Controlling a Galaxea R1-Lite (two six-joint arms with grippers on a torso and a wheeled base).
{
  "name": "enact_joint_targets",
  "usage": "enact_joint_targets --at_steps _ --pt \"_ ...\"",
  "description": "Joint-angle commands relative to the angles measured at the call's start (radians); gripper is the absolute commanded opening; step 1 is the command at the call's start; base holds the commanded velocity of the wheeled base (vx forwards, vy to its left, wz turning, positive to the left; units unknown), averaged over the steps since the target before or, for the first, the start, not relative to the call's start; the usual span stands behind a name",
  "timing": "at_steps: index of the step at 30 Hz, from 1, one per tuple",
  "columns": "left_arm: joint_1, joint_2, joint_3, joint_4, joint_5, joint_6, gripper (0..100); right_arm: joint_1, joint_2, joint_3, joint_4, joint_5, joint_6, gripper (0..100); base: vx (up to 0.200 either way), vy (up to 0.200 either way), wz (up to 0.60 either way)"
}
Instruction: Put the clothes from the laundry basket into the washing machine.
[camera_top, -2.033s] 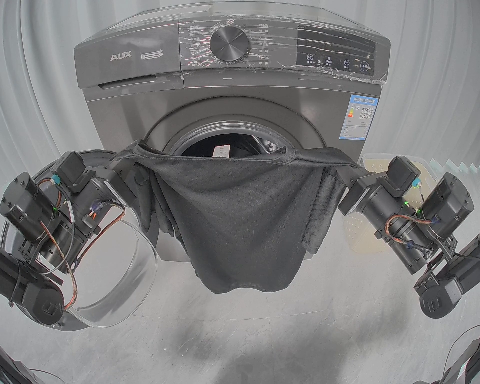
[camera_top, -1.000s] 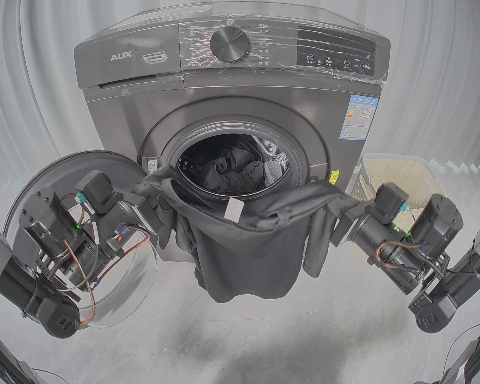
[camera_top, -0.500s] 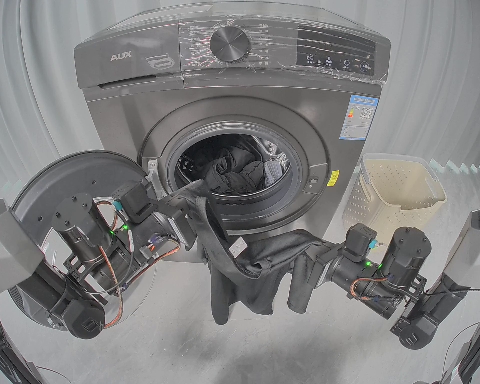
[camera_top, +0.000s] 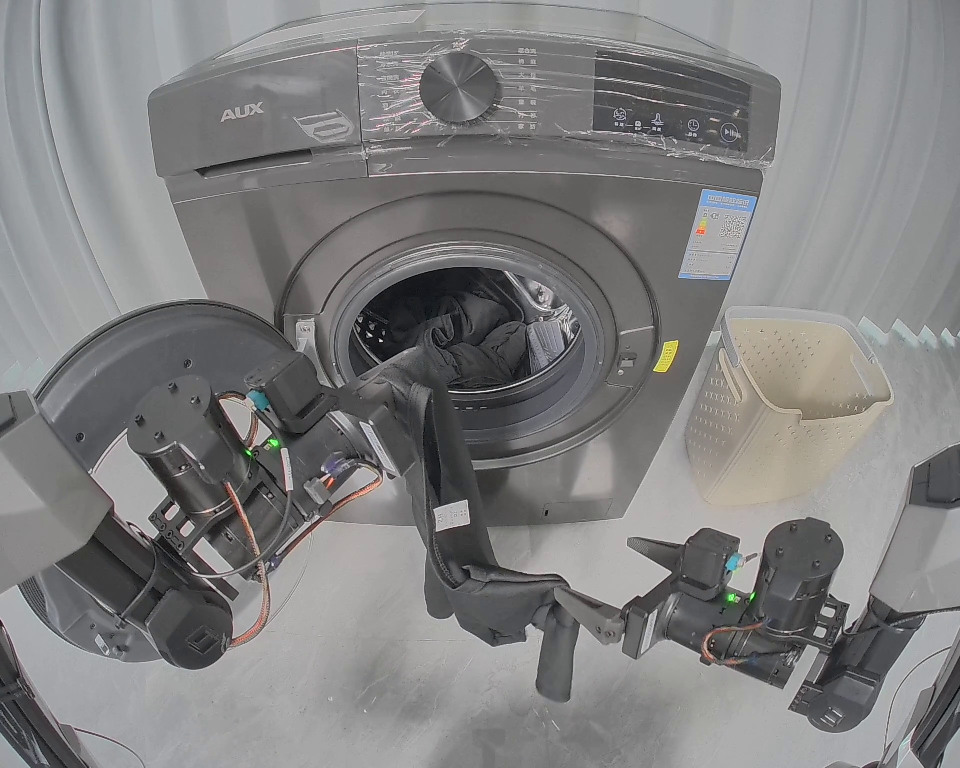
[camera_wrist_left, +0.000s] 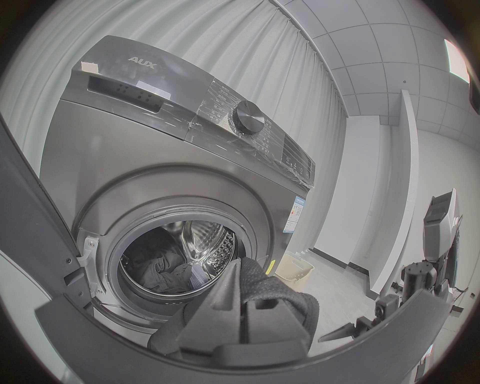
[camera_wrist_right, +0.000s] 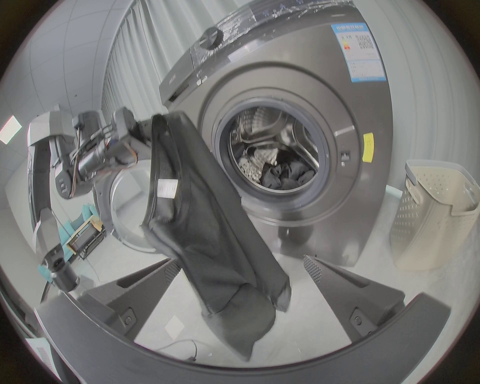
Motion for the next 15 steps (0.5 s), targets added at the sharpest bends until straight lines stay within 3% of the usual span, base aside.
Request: enact_joint_targets --at_steps 1,8,15 --pt "-0.003 0.014 -0.016 -0.001 0.005 0.000 0 0.008 0.027 0.061 0.001 0.002 0.001 100 0.000 0.000 0.00" --pt "-0.003 0.014 -0.031 -0.001 0.006 -0.001 0 0.026 0.060 0.034 0.001 0.005 -0.007 100 0.000 0.000 0.00" --pt "-0.003 0.012 -0.027 -0.001 0.005 0.000 0 0.014 0.125 -0.109 0.001 0.006 -0.008 100 0.000 0.000 0.00"
